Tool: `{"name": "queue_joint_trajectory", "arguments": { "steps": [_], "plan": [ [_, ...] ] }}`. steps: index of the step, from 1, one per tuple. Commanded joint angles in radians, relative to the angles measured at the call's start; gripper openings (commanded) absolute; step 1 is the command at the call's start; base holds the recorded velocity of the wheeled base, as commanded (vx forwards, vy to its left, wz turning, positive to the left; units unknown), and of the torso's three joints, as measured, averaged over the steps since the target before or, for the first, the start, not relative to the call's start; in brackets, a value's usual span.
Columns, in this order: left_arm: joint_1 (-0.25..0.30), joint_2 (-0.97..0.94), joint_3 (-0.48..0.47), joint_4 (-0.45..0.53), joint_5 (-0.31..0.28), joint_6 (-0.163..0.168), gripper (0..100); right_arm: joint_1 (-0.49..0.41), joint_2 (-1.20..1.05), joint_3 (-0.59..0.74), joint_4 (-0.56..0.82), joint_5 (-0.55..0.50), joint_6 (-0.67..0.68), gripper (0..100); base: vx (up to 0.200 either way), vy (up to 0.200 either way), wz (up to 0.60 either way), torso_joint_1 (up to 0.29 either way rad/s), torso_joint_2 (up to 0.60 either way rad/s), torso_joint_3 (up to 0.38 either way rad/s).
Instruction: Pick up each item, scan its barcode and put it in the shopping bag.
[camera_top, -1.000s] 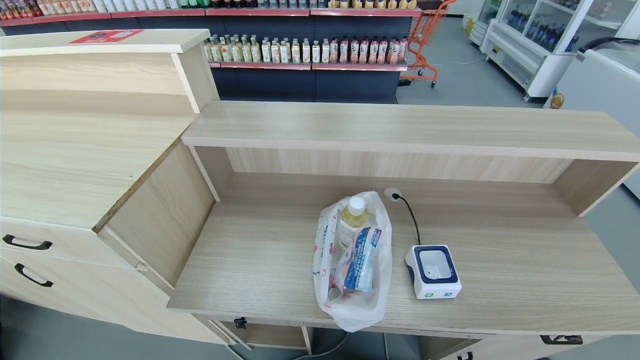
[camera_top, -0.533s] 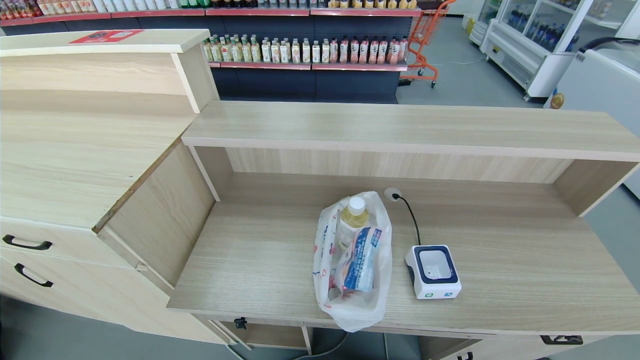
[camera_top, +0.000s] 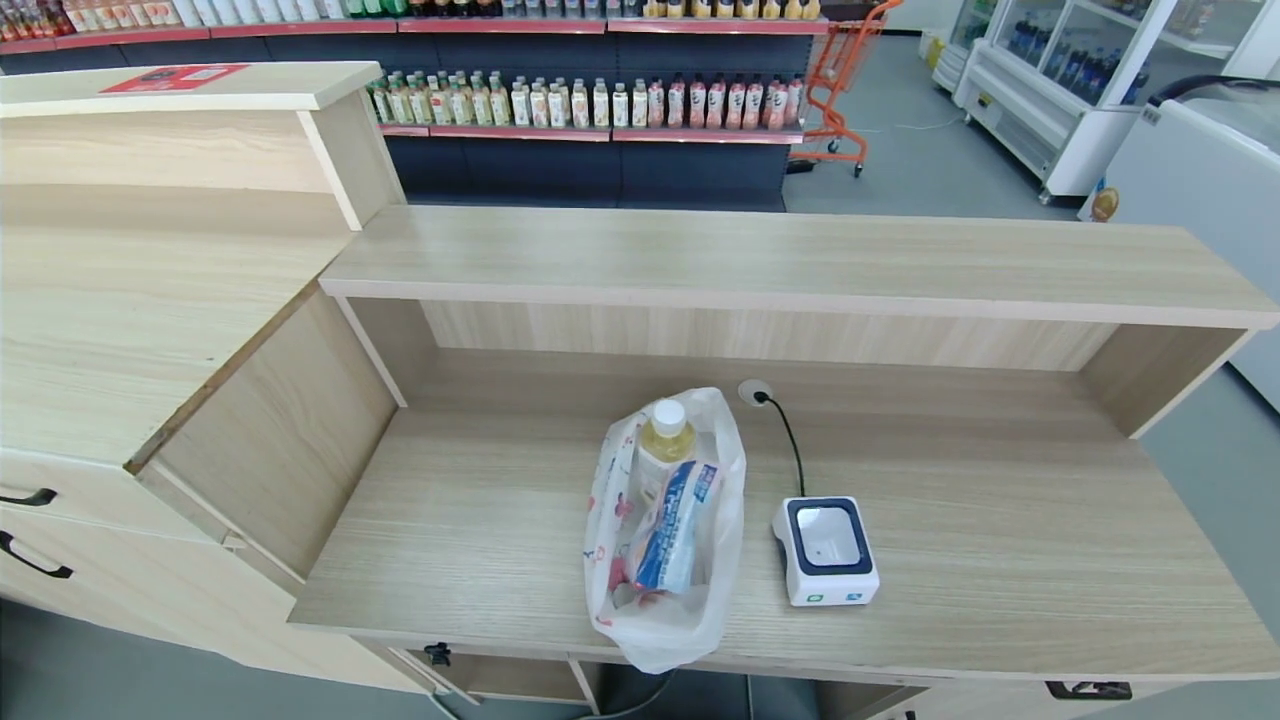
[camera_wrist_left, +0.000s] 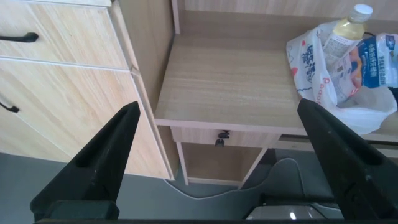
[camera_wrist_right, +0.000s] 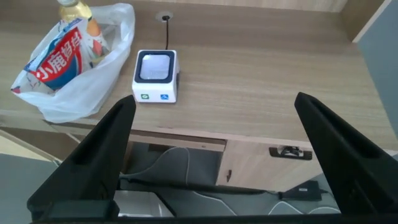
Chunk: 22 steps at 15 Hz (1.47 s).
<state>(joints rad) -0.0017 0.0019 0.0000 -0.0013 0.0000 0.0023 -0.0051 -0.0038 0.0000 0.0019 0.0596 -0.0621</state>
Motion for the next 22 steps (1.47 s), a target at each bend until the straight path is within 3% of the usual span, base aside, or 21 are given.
{"name": "queue_joint_trajectory", "arguments": {
  "steps": [1, 6, 9, 15, 19, 20, 22],
  "plan": [
    [0.0, 0.0, 0.0, 0.0, 0.0, 0.001, 100, 0.001, 0.004, 0.0, 0.001, 0.0, -0.001, 100, 0.0, -0.2, 0.0, 0.002, 0.0, 0.002],
    [0.0, 0.0, 0.0, 0.0, 0.0, -0.001, 100, 0.001, 0.004, 0.0, 0.001, 0.0, -0.004, 100, 0.0, -0.2, 0.0, 0.005, 0.0, 0.0],
    [0.0, 0.0, 0.0, 0.0, 0.0, 0.002, 100, 0.001, 0.004, 0.0, 0.001, -0.001, 0.001, 100, 0.0, 0.0, 0.0, 0.0, 0.0, 0.0],
    [0.0, 0.0, 0.0, 0.0, 0.0, 0.004, 100, 0.001, 0.004, 0.0, 0.001, -0.001, -0.001, 100, 0.2, -0.1, 0.0, 0.006, 0.0, 0.002],
    [0.0, 0.0, 0.0, 0.0, 0.0, 0.001, 100, 0.001, 0.004, -0.002, 0.003, 0.0, 0.002, 100, 0.0, 0.0, 0.0, 0.0, 0.0, 0.0],
    [0.0, 0.0, 0.0, 0.0, 0.0, 0.001, 100, 0.001, 0.004, -0.002, 0.003, 0.0, -0.005, 0, 0.0, 0.0, 0.0, 0.0, 0.0, 0.0],
    [0.0, 0.0, 0.0, 0.0, 0.0, 0.001, 100, 0.001, 0.004, -0.002, 0.003, 0.0, -0.013, 0, 0.0, 0.0, 0.0, 0.0, 0.0, 0.0]
  ]
}}
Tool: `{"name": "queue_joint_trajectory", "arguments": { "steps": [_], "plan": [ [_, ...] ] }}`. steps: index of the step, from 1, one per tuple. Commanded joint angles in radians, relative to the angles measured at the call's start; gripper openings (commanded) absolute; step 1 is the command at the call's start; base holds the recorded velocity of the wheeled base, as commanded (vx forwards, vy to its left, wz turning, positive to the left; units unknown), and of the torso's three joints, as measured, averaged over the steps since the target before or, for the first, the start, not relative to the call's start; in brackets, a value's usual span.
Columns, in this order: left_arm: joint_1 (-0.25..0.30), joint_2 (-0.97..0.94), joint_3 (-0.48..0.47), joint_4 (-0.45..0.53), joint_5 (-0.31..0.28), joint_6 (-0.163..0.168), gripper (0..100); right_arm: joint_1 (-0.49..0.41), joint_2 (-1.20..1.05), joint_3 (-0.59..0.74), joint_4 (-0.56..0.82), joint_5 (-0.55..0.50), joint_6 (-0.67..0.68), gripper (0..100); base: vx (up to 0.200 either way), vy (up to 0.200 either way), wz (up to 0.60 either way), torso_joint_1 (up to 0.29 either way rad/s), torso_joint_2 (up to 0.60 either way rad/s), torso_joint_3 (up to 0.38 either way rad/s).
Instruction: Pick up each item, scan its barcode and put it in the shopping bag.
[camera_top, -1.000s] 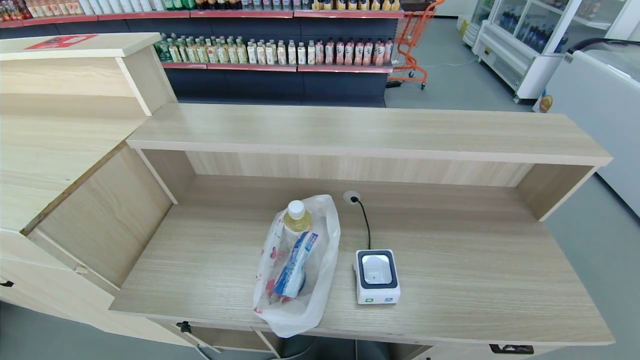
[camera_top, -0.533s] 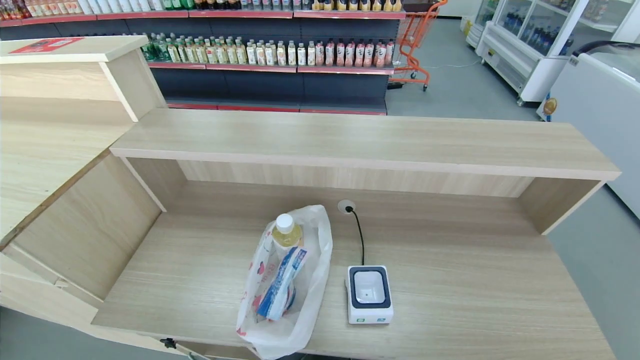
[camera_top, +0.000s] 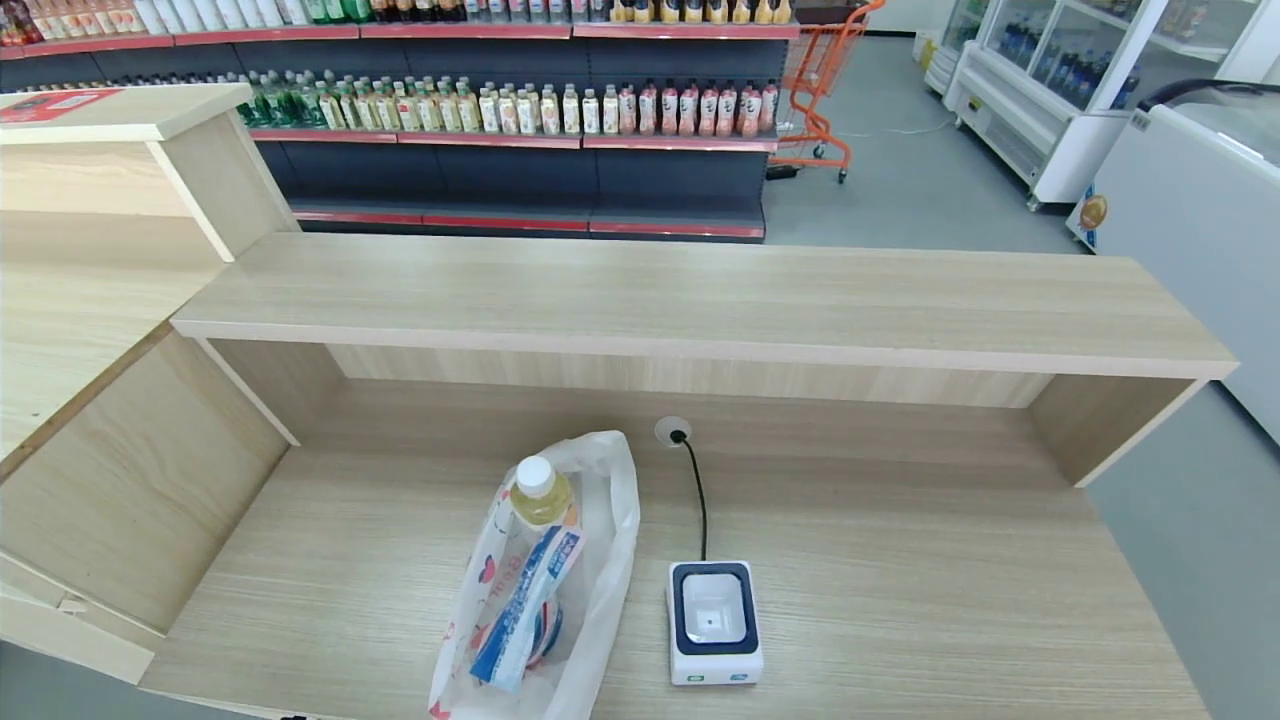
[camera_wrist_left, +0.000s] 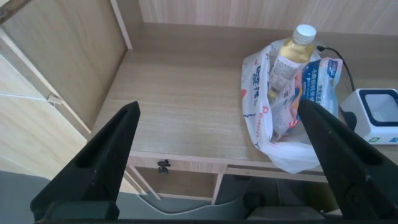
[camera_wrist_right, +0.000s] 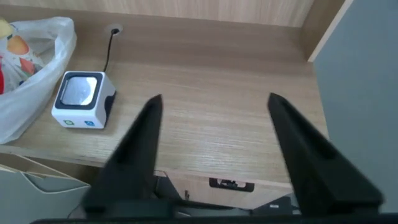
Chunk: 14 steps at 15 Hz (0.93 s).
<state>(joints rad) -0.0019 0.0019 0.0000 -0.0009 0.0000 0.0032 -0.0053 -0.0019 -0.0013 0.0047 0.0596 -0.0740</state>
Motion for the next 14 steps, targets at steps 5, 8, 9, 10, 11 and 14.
{"name": "queue_joint_trajectory", "arguments": {
  "steps": [5, 8, 9, 10, 11, 14],
  "plan": [
    [0.0, 0.0, 0.0, -0.001, 0.0, 0.0, 100, 0.001, 0.002, 0.0, 0.0, 0.0, 0.022, 0, 0.0, 0.0, 0.0, 0.0, 0.0, 0.0],
    [0.0, 0.0, 0.0, -0.001, 0.0, 0.0, 100, 0.001, 0.002, 0.0, 0.0, 0.0, 0.023, 0, 0.0, 0.0, 0.0, 0.0, 0.0, 0.0],
    [0.0, 0.0, 0.0, -0.001, 0.0, 0.0, 100, 0.001, 0.002, 0.0, 0.0, 0.0, 0.022, 0, 0.0, 0.0, 0.0, 0.0, 0.0, 0.0],
    [0.0, 0.0, 0.0, -0.001, 0.0, 0.0, 100, 0.001, 0.002, 0.0, 0.0, 0.0, 0.022, 0, 0.0, 0.0, 0.0, 0.0, 0.0, 0.0],
    [0.0, 0.0, 0.0, -0.001, 0.0, 0.0, 100, 0.001, 0.002, 0.0, 0.0, 0.0, 0.022, 0, 0.0, 0.0, 0.0, 0.0, 0.0, 0.0],
    [0.0, 0.0, 0.0, -0.001, 0.0, 0.0, 100, 0.001, 0.002, 0.0, 0.0, 0.0, 0.023, 0, 0.0, 0.0, 0.0, 0.0, 0.0, 0.0]
  ]
}}
